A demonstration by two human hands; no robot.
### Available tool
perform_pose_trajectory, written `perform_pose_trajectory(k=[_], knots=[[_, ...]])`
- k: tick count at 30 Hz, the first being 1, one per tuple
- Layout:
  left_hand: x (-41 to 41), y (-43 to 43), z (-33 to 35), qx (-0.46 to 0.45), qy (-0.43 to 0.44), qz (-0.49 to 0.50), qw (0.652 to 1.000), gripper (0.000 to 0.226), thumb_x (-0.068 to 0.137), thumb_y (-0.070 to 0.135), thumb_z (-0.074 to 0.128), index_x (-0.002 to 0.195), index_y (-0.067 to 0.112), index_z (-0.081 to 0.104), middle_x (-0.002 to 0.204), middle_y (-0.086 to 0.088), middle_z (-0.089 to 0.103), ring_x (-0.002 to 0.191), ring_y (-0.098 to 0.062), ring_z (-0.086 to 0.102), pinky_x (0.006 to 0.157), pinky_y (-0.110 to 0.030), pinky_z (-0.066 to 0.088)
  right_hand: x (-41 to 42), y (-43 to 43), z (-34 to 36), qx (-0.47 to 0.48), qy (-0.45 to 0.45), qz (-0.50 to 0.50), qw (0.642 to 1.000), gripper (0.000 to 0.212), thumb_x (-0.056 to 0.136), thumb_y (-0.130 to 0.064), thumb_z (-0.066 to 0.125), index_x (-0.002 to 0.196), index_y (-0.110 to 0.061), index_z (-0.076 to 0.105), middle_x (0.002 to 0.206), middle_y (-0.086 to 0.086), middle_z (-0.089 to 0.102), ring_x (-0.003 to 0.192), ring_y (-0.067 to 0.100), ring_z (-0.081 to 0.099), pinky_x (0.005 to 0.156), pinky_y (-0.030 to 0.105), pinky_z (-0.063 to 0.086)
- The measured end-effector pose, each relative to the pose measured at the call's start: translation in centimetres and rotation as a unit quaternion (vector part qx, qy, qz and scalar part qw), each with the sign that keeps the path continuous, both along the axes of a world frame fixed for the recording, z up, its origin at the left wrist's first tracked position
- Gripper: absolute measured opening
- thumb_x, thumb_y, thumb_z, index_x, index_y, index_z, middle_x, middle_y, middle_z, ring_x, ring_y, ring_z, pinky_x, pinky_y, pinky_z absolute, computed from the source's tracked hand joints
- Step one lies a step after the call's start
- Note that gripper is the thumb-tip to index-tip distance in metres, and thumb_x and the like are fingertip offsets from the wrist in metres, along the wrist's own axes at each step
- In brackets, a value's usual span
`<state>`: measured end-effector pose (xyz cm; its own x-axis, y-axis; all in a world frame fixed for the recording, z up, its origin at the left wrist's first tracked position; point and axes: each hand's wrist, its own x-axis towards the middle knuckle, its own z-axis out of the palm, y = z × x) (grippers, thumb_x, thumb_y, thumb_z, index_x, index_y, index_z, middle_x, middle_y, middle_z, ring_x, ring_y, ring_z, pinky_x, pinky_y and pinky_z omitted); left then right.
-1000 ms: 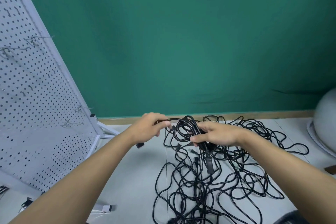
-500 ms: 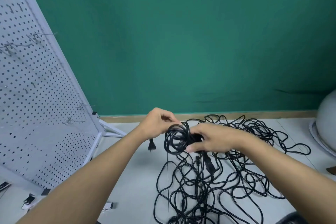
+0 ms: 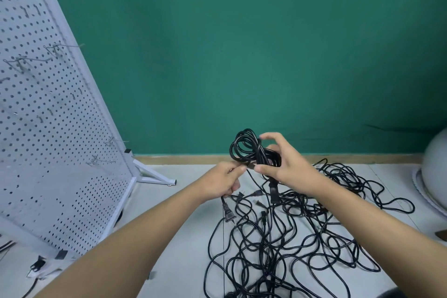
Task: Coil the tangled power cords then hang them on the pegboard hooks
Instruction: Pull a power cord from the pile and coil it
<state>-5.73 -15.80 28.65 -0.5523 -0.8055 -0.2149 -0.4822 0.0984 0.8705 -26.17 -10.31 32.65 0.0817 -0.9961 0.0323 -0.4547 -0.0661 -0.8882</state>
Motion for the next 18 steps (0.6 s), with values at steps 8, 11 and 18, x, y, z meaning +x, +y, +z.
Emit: perform_pose_trajectory(k=[8,11,18], knots=[[-2.8,1.9,2.6,-0.236,-0.195,-0.089,0.948,0.025,0.111,0.028,0.039,0.101,0.014,0.058,0.08,0.002,0.052,0.087,-0.029,0.054,0.073,-0.036,0.036,-1.3,-0.7,-1.7,-0.105,0.232,-0.061,0.965,0.062,0.096,-0.022,0.072,0.152,-0.021,0.046,0.114,-0.001,0.064,0.091,0.011,0.056,0.079,0.018,0.038],[-2.8,2.7,4.8,-0.326,-0.263,-0.11,0.901,0.027,0.111,0.028,0.039,0.106,0.011,0.059,0.089,-0.006,0.055,0.085,-0.031,0.054,0.071,-0.035,0.036,-2.0,-1.2,-2.0,-0.085,0.263,-0.06,0.959,0.061,0.095,-0.025,0.074,0.15,-0.02,0.048,0.117,0.002,0.066,0.105,0.019,0.061,0.09,0.03,0.047],[-1.4,2.6,6.8,-0.422,-0.284,-0.145,0.849,0.027,0.107,0.036,0.048,0.104,0.015,0.065,0.103,-0.008,0.068,0.093,-0.032,0.064,0.068,-0.038,0.041,-0.4,-1.1,-2.2,-0.05,0.401,0.012,0.915,0.041,0.092,-0.028,0.074,0.128,-0.022,0.055,0.117,0.0,0.067,0.108,0.028,0.064,0.086,0.046,0.053]])
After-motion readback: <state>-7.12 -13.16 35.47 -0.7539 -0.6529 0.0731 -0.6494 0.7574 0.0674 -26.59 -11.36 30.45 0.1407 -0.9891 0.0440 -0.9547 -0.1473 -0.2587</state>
